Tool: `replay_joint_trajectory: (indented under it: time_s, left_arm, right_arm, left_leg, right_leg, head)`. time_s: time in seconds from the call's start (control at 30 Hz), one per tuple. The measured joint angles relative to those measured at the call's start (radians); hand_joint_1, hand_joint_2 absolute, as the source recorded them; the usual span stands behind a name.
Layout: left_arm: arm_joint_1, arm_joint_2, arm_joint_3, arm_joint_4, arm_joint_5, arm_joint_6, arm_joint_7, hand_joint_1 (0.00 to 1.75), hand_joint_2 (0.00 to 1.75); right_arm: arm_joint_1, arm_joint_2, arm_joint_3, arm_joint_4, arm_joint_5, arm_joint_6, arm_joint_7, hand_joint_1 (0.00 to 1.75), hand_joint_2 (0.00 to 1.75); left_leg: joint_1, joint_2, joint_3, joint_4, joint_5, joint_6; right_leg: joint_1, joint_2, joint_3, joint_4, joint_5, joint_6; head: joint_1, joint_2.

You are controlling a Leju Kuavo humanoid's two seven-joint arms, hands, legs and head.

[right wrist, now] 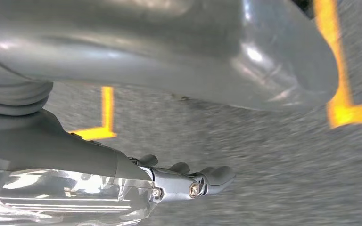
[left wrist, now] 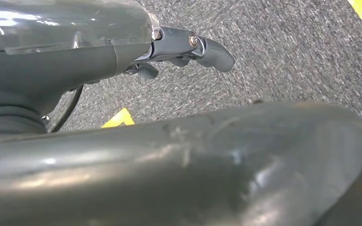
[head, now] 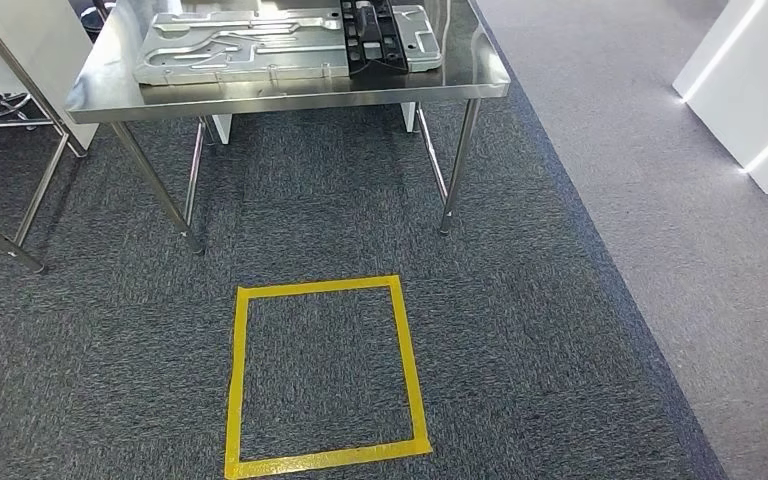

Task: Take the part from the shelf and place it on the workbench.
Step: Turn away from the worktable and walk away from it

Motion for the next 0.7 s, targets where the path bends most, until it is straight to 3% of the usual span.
replay_joint_trajectory:
  time_s: [0.03,0.1,0.17,0.27,0.33,0.43,0.47,0.5,0.53,0.63,0.7]
  left_arm:
    - [0.000,0.000,0.002,0.000,-0.002,0.000,0.000,0.00,0.00]
    - [-0.001,-0.001,0.005,0.000,-0.006,0.000,0.001,0.00,0.00]
    - [-0.001,-0.001,0.007,0.000,-0.008,0.000,0.005,0.00,0.00]
    - [-0.003,-0.003,0.010,0.000,-0.012,0.001,0.013,0.00,0.00]
    - [-0.003,-0.004,0.012,0.000,-0.014,0.002,0.014,0.00,0.00]
    - [-0.002,-0.004,0.014,0.000,-0.018,0.002,0.015,0.00,0.00]
    - [-0.002,-0.004,0.014,0.000,-0.019,0.002,0.014,0.00,0.00]
    - [-0.002,-0.004,0.015,0.000,-0.020,0.002,0.014,0.00,0.00]
    - [-0.002,-0.004,0.015,0.000,-0.021,0.002,0.013,0.00,0.00]
    - [-0.002,-0.004,0.015,0.000,-0.025,0.002,0.012,0.00,0.00]
    - [-0.003,-0.005,0.016,0.000,-0.027,0.002,0.013,0.00,0.00]
  right_arm:
    - [0.002,-0.001,-0.007,0.001,-0.005,-0.010,0.019,0.00,0.00]
    - [0.003,-0.003,-0.019,0.002,-0.011,-0.027,0.054,0.00,0.00]
    - [0.003,-0.009,-0.030,0.003,-0.013,-0.033,0.103,0.00,0.00]
    - [0.003,-0.024,-0.048,0.004,-0.015,-0.030,0.170,0.00,0.00]
    - [0.005,-0.032,-0.058,0.005,-0.019,-0.034,0.195,0.00,0.00]
    - [0.006,-0.041,-0.069,0.005,-0.023,-0.042,0.219,0.00,0.00]
    - [0.006,-0.043,-0.072,0.005,-0.024,-0.045,0.223,0.00,0.00]
    - [0.006,-0.045,-0.075,0.005,-0.024,-0.046,0.226,0.00,0.00]
    - [0.006,-0.045,-0.078,0.006,-0.025,-0.047,0.227,0.00,0.00]
    - [0.006,-0.046,-0.088,0.006,-0.026,-0.048,0.222,0.00,0.00]
    - [0.006,-0.046,-0.092,0.006,-0.026,-0.048,0.219,0.00,0.00]
  left_leg:
    - [0.000,0.002,0.001,0.000,-0.001,-0.001]
    - [-0.001,0.006,0.006,0.001,-0.005,-0.007]
    - [-0.005,0.010,0.009,0.004,-0.010,-0.018]
    - [-0.007,0.017,0.011,0.006,-0.015,-0.033]
    - [-0.004,0.011,-0.001,0.040,-0.042,-0.043]
    - [0.000,-0.003,-0.083,0.222,-0.140,-0.052]
    - [0.001,-0.004,-0.110,0.276,-0.158,-0.053]
    - [0.002,-0.005,-0.121,0.299,-0.155,-0.054]
    - [0.002,-0.005,-0.114,0.280,-0.133,-0.054]
    - [0.002,-0.017,-0.028,0.088,-0.034,-0.045]
    - [-0.001,-0.027,-0.003,0.025,-0.018,-0.036]
  right_leg:
    - [-0.002,-0.003,0.013,-0.027,0.025,0.001]
    - [-0.003,-0.017,0.084,-0.167,0.093,-0.003]
    - [0.001,-0.028,0.135,-0.272,0.126,-0.011]
    - [0.004,-0.021,0.139,-0.290,0.128,-0.025]
    - [0.000,-0.017,0.141,-0.296,0.132,-0.038]
    - [0.001,-0.010,0.139,-0.298,0.135,-0.050]
    - [0.002,-0.006,0.138,-0.297,0.135,-0.050]
    - [0.002,-0.001,0.138,-0.296,0.135,-0.050]
    - [0.003,0.004,0.139,-0.295,0.134,-0.049]
    - [0.004,0.018,0.140,-0.288,0.130,-0.042]
    - [0.006,0.024,0.137,-0.283,0.129,-0.031]
  head:
    - [0.000,0.000]
    - [0.000,0.000]
    - [-0.001,0.000]
    - [-0.002,0.000]
    - [-0.003,0.000]
    - [-0.006,0.000]
    - [-0.006,0.000]
    - [-0.006,0.000]
    - [-0.006,0.000]
    - [-0.006,0.000]
    - [-0.005,0.000]
